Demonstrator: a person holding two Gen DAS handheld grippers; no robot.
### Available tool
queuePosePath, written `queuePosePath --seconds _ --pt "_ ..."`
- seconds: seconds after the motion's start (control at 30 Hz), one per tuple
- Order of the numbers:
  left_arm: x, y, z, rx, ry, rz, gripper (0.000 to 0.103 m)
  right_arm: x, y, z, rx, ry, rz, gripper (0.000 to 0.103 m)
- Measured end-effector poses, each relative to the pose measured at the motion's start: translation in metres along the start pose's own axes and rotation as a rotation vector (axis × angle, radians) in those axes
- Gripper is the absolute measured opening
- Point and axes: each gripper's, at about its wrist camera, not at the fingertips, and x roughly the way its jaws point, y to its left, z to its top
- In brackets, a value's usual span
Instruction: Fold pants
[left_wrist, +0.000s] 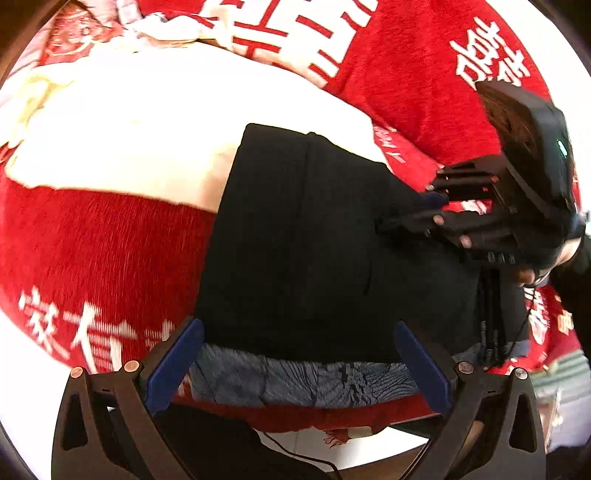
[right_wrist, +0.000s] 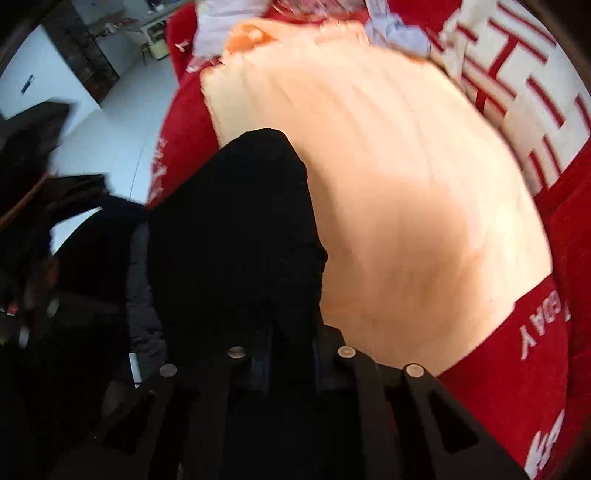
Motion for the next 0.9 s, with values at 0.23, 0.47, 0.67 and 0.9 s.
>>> queuePosePath --seconds 0.23,0.47,0.67,0.9 --pt "0.007 0.024 0.039 0.116 -0.011 -0.187 0.103 -0.045 0.041 -0.014 -0.111 -0.113 -0.033 0.016" --pt "0.043 0.011 0.057 0.245 0.092 -0.396 0.103 -0.058 0.047 -0.016 -0.13 -0.131 -0.031 0.016" --pt "0.056 -0.019 0.057 0.303 0.129 -0.262 0.074 -0.038 0.026 -0.008 -0.064 -0.083 -0.066 0.019" --pt "0.055 -0.024 0.053 0.264 0.187 -0.091 0.035 -0.073 0.009 -0.044 -0.001 -0.035 -0.159 0.051"
